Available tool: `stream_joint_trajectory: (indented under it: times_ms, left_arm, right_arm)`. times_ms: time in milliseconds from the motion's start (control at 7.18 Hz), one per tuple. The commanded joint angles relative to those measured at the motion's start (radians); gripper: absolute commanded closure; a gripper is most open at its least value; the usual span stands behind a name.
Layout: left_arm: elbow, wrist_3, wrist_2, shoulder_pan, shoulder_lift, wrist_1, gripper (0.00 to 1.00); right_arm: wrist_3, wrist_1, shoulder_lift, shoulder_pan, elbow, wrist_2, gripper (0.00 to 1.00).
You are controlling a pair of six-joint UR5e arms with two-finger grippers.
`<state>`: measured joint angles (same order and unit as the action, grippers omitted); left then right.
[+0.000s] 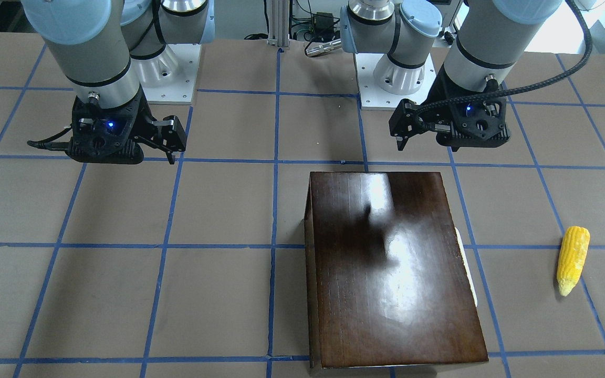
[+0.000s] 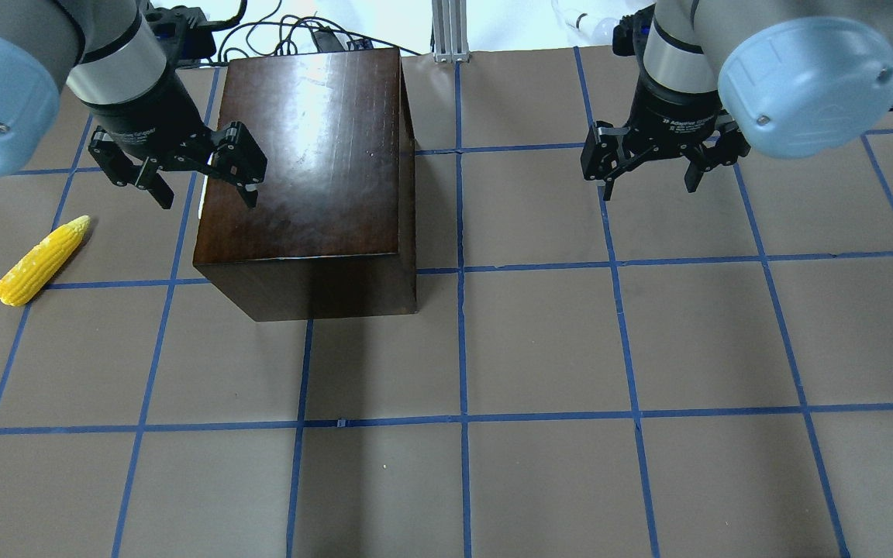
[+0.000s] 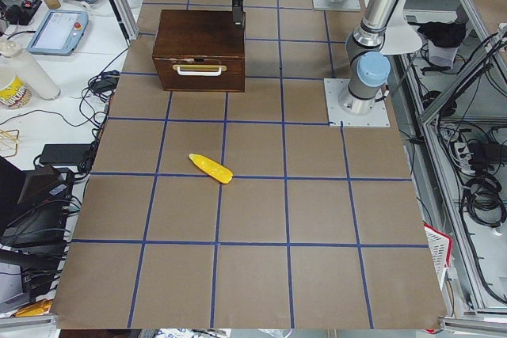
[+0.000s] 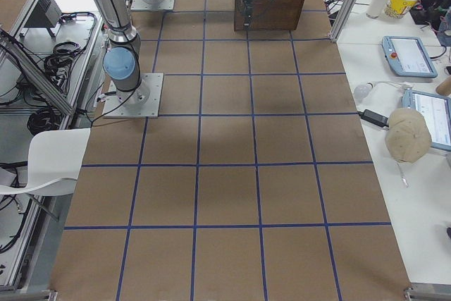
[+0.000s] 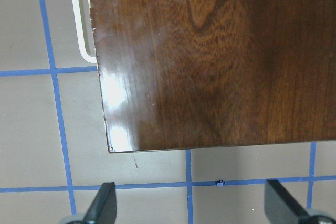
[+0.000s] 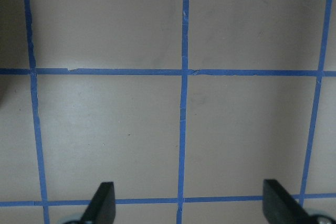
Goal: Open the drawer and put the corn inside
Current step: 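Move the left gripper down beside the wooden cabinet's drawer side, then swing the left gripper out and around toward the white drawer handle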
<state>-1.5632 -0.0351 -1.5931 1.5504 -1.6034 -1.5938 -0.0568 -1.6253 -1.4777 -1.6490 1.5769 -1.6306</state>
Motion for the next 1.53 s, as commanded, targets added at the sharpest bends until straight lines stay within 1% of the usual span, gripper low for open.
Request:
stream_joint_trajectory:
  times_ms: [0,557,835,975,1114,1392]
  left_arm:
    - [0.002,0.004,0.001,-0.001,0.0,0.0,0.0]
    - [0.014,0.009,-0.005,-0.016,-0.012,0.001,0.0]
    - [0.029,0.005,0.005,-0.138,-0.029,0.003,0.0]
    - [0.061,-0.005,0.012,-0.159,-0.035,0.008,0.0]
    - [0.09,-0.014,0.071,-0.195,-0.061,0.038,0.0]
    - [0.111,-0.159,0.082,-0.294,-0.11,0.073,0.0]
  right_arm:
    - [0.0,0.001,0.001,0.0,0.0,0.0,0.0]
    - [0.0,0.001,0.001,0.0,0.0,0.0,0.0]
    - [0.0,-0.001,0.001,0.0,0.0,0.0,0.0]
    - [0.0,-0.001,-0.001,0.0,0.0,0.0,0.0]
    - [0.0,-0.001,0.0,0.0,0.0,0.0,0.0]
    - [0.0,-0.001,-0.001,0.0,0.0,-0.002,0.0]
